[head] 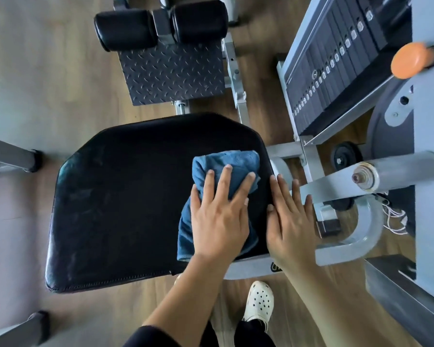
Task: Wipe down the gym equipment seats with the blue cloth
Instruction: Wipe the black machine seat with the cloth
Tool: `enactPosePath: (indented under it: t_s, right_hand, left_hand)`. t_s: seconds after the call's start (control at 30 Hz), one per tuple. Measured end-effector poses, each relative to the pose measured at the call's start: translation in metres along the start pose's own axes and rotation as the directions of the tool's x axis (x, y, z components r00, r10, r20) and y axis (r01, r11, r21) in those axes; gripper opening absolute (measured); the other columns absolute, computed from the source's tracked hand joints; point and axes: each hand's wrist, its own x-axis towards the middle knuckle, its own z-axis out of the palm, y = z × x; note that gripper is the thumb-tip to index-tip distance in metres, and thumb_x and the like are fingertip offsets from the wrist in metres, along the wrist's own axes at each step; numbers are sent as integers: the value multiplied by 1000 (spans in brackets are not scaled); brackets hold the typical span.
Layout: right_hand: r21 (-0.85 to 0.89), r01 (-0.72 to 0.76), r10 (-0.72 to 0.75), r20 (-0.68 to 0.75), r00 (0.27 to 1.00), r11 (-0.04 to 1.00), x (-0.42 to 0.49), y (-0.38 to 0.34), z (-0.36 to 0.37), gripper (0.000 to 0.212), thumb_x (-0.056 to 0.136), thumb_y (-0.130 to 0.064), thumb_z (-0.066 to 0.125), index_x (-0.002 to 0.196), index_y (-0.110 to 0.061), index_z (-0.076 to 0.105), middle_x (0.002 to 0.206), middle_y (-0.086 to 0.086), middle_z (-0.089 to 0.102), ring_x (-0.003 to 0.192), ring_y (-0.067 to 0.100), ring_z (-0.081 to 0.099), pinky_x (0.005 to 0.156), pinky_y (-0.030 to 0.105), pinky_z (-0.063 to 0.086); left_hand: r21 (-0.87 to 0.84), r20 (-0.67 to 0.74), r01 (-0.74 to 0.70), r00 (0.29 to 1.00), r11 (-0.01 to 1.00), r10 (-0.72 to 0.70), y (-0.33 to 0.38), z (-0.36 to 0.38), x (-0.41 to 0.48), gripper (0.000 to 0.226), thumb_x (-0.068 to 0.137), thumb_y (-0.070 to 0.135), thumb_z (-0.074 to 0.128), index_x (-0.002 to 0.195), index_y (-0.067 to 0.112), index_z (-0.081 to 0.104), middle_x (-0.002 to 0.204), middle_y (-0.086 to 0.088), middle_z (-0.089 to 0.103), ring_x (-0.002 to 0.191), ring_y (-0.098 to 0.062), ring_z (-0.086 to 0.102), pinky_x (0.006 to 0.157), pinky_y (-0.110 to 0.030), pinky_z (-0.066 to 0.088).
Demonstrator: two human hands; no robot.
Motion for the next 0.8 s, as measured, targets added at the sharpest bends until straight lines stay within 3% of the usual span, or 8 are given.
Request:
enactPosePath:
  t_s: [0.17,0.37,0.53,0.7,0.8]
  right_hand:
    - [-12,-7,7,19,1000,1000,2,-4,1,56,96,-31,22,149,-18,30,155,-3,26,147,22,14,119,48,9]
    - [-110,-13,18,47,999,994,16,-25,7,59,95,-36,17,151,-18,23,156,-7,12,148,21,7,119,46,3]
    - [-204,3,14,81,997,979,24,-31,13,61,95,-37,18,151,-14,24,157,0,16,147,24,8,118,51,8]
    - [-233,26,-3,98,995,972,31,-41,15,62,95,-39,19,151,-14,25,158,3,20,147,26,10,119,50,8]
    - [-212,76,-51,122,991,974,45,-62,25,62,95,-40,17,152,-15,22,158,3,18,147,24,6,120,46,5]
  left_hand:
    - [19,-13,-20,1000,1000,21,-34,-6,26,45,95,29,43,139,38,44,145,-5,43,134,-34,36,106,-54,31]
    - [62,-92,224,972,973,-218,-130,-24,44,47,94,32,36,140,37,42,145,-6,41,134,-33,35,107,-54,32]
    - [30,-199,408,897,913,-394,-206,-45,18,46,93,28,41,138,34,47,143,-7,43,131,-35,37,104,-53,34]
    - [-23,-195,558,812,830,-551,-205,-50,-22,46,95,29,40,140,37,43,147,-6,37,135,-32,30,107,-49,28]
    - [-9,-192,508,844,861,-500,-181,-47,-34,48,93,31,39,140,35,43,145,-7,40,132,-34,34,105,-51,29]
